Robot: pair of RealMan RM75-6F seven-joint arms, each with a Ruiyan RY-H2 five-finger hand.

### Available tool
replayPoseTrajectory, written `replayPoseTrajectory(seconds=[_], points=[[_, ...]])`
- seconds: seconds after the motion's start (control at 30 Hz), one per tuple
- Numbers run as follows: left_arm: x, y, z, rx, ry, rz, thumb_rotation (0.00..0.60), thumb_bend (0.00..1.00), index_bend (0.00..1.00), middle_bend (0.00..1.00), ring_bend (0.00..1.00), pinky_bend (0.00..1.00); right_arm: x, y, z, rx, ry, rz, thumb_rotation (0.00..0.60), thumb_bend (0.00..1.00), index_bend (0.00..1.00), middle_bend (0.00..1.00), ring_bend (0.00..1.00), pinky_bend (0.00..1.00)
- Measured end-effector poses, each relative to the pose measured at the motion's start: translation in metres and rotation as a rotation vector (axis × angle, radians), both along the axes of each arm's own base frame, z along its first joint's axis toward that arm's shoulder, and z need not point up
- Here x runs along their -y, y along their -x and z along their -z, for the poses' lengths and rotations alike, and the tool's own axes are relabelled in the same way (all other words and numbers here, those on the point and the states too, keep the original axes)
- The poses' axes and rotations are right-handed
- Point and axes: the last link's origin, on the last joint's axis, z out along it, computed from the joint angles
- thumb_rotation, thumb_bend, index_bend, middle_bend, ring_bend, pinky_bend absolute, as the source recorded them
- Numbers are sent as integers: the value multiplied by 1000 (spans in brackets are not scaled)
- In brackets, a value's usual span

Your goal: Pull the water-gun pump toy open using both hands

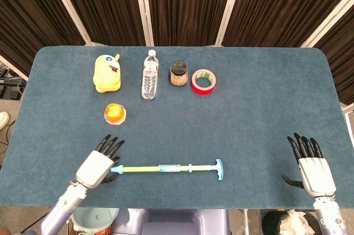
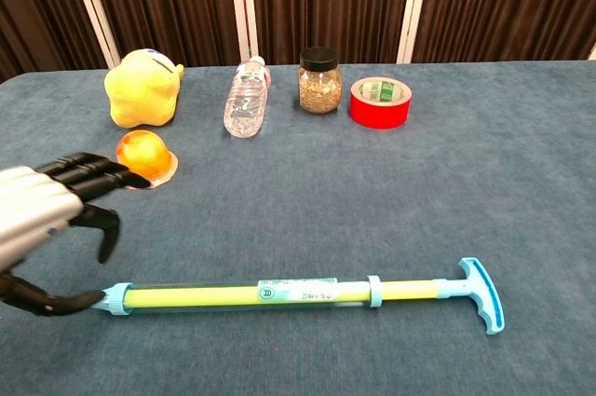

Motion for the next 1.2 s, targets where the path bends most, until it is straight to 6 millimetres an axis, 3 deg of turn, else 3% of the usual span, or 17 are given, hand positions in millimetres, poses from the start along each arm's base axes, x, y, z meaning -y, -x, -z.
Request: replayPoseTrajectory(seconds=[0.17,0.43,0.67,0.8,1.03,1.2], points=[[-4,-14,21,-38,8,19,600,244,495,87,41,37,3,0,-3,11,0,2,600,0,0,0,0,0],[-9,-24,38,-67,-8,24,600,244,485,86,41,37,4,-1,-7,36,13,-19,600,0,0,0,0,0],[-15,-23,47,-101,-3,5,600,247,561,117,51,37,8,2,-7,36,19,-12,600,0,0,0,0,0],[-18,-24,50,-114,-8,12,600,332,616,156,59,37,10,2,-4,29,12,-5,600,0,0,0,0,0],[-18,-27,52,-112,-35,36,600,570,730,272,141,101,6,0,-2,24,6,-16,600,0,0,0,0,0],[-16,-32,51,-74,-55,74,600,609,746,307,172,125,3,-2,8,12,-41,-26,600,95,1,0,0,0]])
